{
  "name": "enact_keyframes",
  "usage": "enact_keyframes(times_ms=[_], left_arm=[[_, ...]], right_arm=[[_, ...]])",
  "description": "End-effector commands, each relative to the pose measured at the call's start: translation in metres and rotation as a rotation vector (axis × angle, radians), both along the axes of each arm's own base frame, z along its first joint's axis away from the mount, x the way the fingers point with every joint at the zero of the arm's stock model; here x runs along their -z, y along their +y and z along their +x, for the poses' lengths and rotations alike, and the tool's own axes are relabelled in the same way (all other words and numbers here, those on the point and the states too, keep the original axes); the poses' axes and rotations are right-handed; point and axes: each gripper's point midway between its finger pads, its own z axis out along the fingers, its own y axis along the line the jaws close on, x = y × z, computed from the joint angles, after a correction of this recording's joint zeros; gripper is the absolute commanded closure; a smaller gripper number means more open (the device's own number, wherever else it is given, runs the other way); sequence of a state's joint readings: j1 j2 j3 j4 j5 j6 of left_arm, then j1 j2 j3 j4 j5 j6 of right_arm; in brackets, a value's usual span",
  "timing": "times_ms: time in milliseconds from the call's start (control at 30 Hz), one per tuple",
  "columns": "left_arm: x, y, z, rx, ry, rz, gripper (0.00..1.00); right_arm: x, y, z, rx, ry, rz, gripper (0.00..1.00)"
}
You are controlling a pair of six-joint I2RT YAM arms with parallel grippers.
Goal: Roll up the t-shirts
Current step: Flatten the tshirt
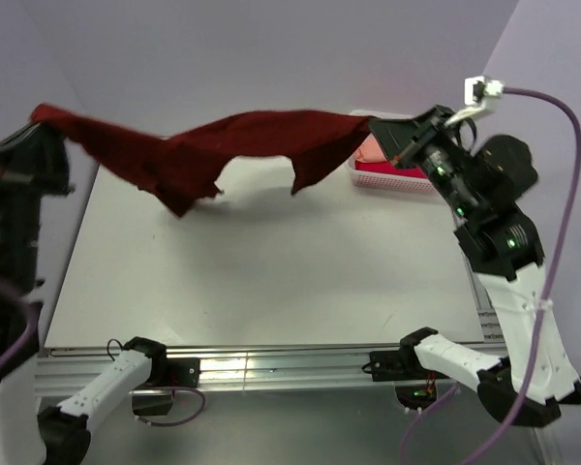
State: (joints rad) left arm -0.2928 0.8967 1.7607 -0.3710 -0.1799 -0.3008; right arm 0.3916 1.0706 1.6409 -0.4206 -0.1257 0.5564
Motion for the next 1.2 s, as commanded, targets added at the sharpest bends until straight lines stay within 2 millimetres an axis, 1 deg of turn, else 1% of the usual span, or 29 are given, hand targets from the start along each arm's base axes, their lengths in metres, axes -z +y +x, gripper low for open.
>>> enact_keyframes(times_ms=[0,133,200,267,300,333,367,400,433,467,500,533,567,600,633,667,700,733,767,800,833,867,900,1000,1033,1067,1100,1133,1167], left_arm=[[-0.007,0.003,-0.028,0.024,-0.095,-0.012,1.00],[-0.007,0.016,-0.068,0.028,-0.147,-0.046,1.00],[-0.013,0.019,-0.081,0.029,-0.168,-0.055,1.00],[-0.018,0.021,-0.078,0.016,-0.163,-0.062,1.00],[-0.022,0.020,-0.066,0.007,-0.140,-0.062,1.00],[-0.022,0.020,-0.054,-0.011,-0.109,-0.072,1.00],[-0.023,0.025,-0.041,-0.048,-0.076,-0.094,1.00],[-0.027,0.019,-0.011,-0.062,-0.027,-0.090,1.00],[-0.013,0.013,0.011,-0.069,0.059,-0.065,1.00],[-0.007,0.008,0.029,-0.075,0.107,-0.056,1.00],[0.001,0.006,0.046,-0.087,0.153,-0.050,1.00],[0.026,-0.005,0.081,-0.089,0.247,-0.029,1.00],[0.040,-0.009,0.098,-0.091,0.288,-0.026,1.00],[0.076,-0.020,0.122,-0.060,0.374,0.001,1.00],[0.095,-0.027,0.133,-0.018,0.415,-0.017,1.00],[0.106,-0.013,0.148,-0.035,0.416,-0.042,1.00],[0.154,-0.017,0.167,0.013,0.520,-0.036,1.00],[0.175,0.004,0.179,-0.026,0.560,-0.083,1.00],[0.193,0.012,0.190,-0.043,0.580,-0.099,1.00],[0.240,0.014,0.203,-0.038,0.675,-0.100,1.00],[0.261,0.015,0.209,-0.043,0.711,-0.107,1.00],[0.271,0.013,0.217,-0.031,0.700,-0.110,1.00],[0.309,0.012,0.223,-0.026,0.765,-0.109,1.00],[0.359,0.011,0.242,-0.025,0.831,-0.128,1.00],[0.368,0.010,0.248,-0.025,0.845,-0.133,1.00],[0.378,0.009,0.253,-0.017,0.860,-0.131,1.00],[0.399,0.008,0.262,-0.013,0.900,-0.130,1.00],[0.402,0.008,0.270,-0.012,0.888,-0.130,1.00],[0.410,0.007,0.276,-0.008,0.896,-0.129,0.99]], right_arm=[[-0.036,-0.010,-0.044,-0.043,-0.157,0.047,1.00],[-0.039,-0.013,-0.078,-0.104,-0.205,0.064,1.00],[-0.047,-0.017,-0.096,-0.124,-0.234,0.078,1.00],[-0.051,-0.019,-0.101,-0.121,-0.229,0.081,1.00],[-0.067,-0.027,-0.107,-0.096,-0.253,0.096,1.00],[-0.072,-0.030,-0.103,-0.068,-0.239,0.096,1.00],[-0.055,-0.024,-0.078,-0.048,-0.140,0.056,1.00],[-0.073,-0.031,-0.078,-0.009,-0.154,0.065,1.00],[-0.068,-0.029,-0.064,0.012,-0.105,0.056,1.00],[-0.043,-0.018,-0.033,0.018,0.010,0.017,1.00],[-0.035,-0.013,-0.023,0.013,0.045,0.012,1.00],[-0.017,-0.004,-0.011,-0.007,0.096,0.001,1.00],[-0.008,0.002,0.000,-0.014,0.123,0.021,1.00],[0.029,0.007,0.018,-0.008,0.202,0.005,1.00],[0.043,0.009,0.024,-0.003,0.227,0.009,1.00],[0.054,0.010,0.031,0.000,0.250,0.034,1.00],[0.091,0.013,0.042,0.003,0.330,0.021,1.00],[0.106,0.010,0.050,0.014,0.365,0.034,1.00],[0.121,0.011,0.060,0.019,0.384,0.039,1.00],[0.157,0.010,0.068,0.034,0.452,0.028,1.00],[0.172,0.009,0.074,0.046,0.477,0.036,1.00],[0.184,0.007,0.086,0.061,0.481,0.044,1.00],[0.213,0.008,0.089,0.065,0.529,0.037,1.00],[0.255,0.014,0.112,0.075,0.584,0.044,1.00],[0.273,0.017,0.123,0.078,0.619,0.039,1.00],[0.279,0.019,0.132,0.079,0.616,0.042,1.00],[0.282,0.022,0.140,0.078,0.619,0.041,1.00],[0.287,0.024,0.148,0.079,0.623,0.033,1.00],[0.310,0.027,0.161,0.091,0.671,0.013,1.00]])
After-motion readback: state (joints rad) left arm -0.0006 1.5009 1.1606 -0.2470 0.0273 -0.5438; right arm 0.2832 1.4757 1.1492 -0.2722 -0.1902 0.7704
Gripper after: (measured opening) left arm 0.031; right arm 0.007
